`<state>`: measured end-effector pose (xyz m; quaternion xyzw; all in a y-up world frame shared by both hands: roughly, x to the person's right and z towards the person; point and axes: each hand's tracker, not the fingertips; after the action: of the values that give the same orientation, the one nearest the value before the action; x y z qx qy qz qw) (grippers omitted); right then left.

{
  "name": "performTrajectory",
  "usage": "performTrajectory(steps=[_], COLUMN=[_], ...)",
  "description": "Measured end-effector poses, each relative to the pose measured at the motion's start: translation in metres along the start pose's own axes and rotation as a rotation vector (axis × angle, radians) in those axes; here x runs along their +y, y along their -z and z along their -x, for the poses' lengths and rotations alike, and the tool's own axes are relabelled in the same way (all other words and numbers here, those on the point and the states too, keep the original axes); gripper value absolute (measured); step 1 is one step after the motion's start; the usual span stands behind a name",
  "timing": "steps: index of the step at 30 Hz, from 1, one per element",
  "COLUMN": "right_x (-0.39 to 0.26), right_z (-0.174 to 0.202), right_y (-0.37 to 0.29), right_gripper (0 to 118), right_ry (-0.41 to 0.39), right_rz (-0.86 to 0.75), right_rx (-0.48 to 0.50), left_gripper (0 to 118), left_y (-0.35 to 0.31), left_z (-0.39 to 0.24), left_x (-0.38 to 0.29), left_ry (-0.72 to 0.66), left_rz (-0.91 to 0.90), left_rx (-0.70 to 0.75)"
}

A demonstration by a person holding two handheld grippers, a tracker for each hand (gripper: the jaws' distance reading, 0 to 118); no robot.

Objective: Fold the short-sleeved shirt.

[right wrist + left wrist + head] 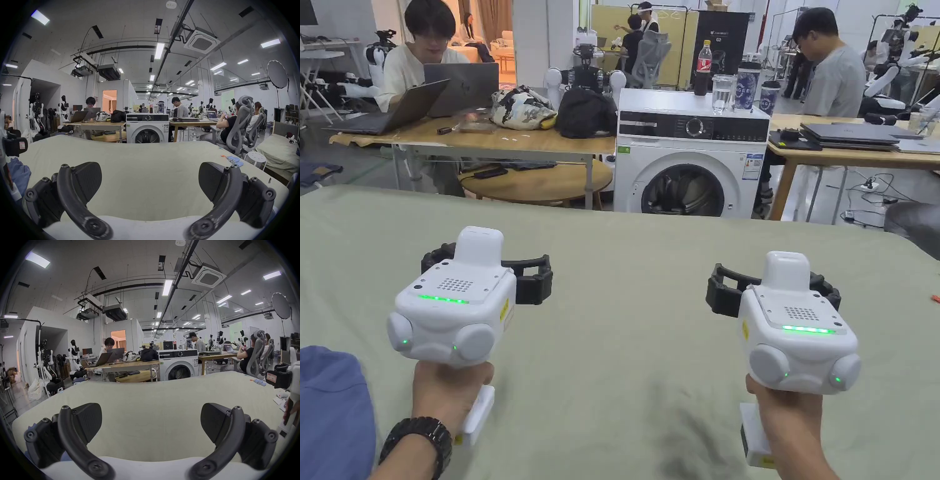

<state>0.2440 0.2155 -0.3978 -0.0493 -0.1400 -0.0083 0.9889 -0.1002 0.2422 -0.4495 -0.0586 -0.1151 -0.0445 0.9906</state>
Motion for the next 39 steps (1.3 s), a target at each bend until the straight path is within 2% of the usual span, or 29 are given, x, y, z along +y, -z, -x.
performTrajectory(steps=[7, 14, 26, 32, 39], right_x=[0.004, 0.001, 0.003, 0.001, 0.001], right_z=[0.003, -0.003, 0.002, 0.004, 0.005], right_y=[-0.005, 0.0, -0.007, -0.007, -0.008], right_gripper=[118, 118, 118, 118, 118], right_ry=[-0.038, -0.025, -0.011, -0.042, -0.02], right_rz=[0.001, 0.007, 0.03, 0.018, 0.03], right_rx=[-0.006, -0.018, -0.022, -0.013, -0.014], left_gripper=[118, 118, 118, 118, 118], left_y=[-0.002, -0.004, -0.005, -0.008, -0.009], left_z=[0.001, 0.001, -0.002, 0.001, 0.003], left_x=[0.003, 0.006, -0.001, -0.001, -0.001], left_ry=[0.001, -0.059, -0.047, -0.06, -0.079], left_rz=[-0.008, -0.005, 0.008, 0.012, 0.016], left_rx=[-0.001, 0.007, 0.017, 0.023, 0.014])
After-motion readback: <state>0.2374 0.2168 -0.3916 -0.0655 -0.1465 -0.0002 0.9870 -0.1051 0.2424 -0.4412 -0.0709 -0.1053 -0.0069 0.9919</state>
